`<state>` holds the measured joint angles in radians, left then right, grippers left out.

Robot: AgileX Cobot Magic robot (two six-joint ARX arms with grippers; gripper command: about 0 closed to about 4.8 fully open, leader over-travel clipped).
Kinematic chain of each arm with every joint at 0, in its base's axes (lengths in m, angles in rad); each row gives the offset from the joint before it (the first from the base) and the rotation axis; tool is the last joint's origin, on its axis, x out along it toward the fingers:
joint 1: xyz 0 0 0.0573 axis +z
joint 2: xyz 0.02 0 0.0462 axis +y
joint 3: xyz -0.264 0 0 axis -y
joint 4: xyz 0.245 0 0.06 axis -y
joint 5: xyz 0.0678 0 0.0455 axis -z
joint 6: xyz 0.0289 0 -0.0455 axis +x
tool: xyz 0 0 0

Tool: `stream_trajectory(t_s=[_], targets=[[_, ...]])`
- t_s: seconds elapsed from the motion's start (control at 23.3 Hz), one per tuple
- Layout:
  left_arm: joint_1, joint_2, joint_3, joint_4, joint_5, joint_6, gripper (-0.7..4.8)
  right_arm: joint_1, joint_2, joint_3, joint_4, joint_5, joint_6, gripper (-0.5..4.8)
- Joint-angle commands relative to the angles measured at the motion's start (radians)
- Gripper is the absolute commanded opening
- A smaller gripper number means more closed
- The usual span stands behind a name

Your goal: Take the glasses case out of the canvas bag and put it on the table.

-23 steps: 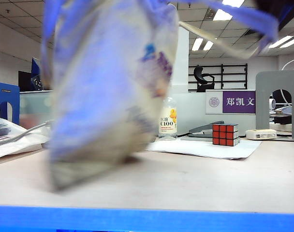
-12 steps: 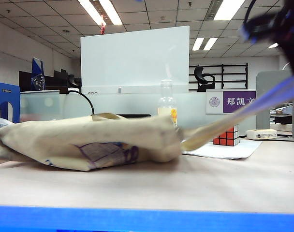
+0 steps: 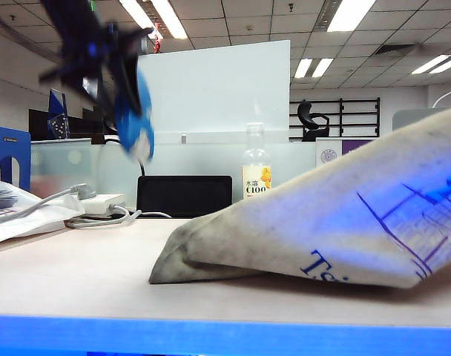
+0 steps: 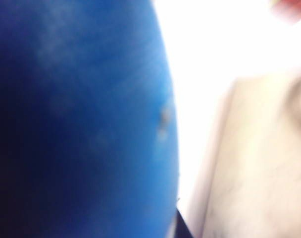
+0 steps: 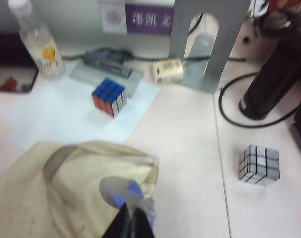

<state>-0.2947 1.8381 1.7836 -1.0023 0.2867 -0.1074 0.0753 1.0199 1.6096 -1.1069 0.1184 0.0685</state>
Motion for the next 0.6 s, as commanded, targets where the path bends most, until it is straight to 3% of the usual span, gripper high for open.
stream_trajectory(t_s=[0.04, 0.3, 0.43, 0.6], targets=[[-0.011, 0.056, 0.002, -0.089, 0.083, 0.004, 4.79, 0.000, 0.001, 0.003, 0.007, -0.085, 0.008, 0.23], [-0.019, 0.082, 0.002, -0.084, 0.067, 0.031, 4.79, 0.000, 0.002, 0.003, -0.048, -0.103, 0.010, 0.47], [-0.021, 0.082, 0.002, -0.081, 0.066, 0.029, 4.79, 0.000, -0.002, 0.003, -0.066, -0.103, 0.009, 0.84], [-0.022, 0.065, 0.002, -0.034, 0.107, 0.008, 4.79, 0.000, -0.012, 0.003, -0.068, -0.181, 0.006, 2.85]])
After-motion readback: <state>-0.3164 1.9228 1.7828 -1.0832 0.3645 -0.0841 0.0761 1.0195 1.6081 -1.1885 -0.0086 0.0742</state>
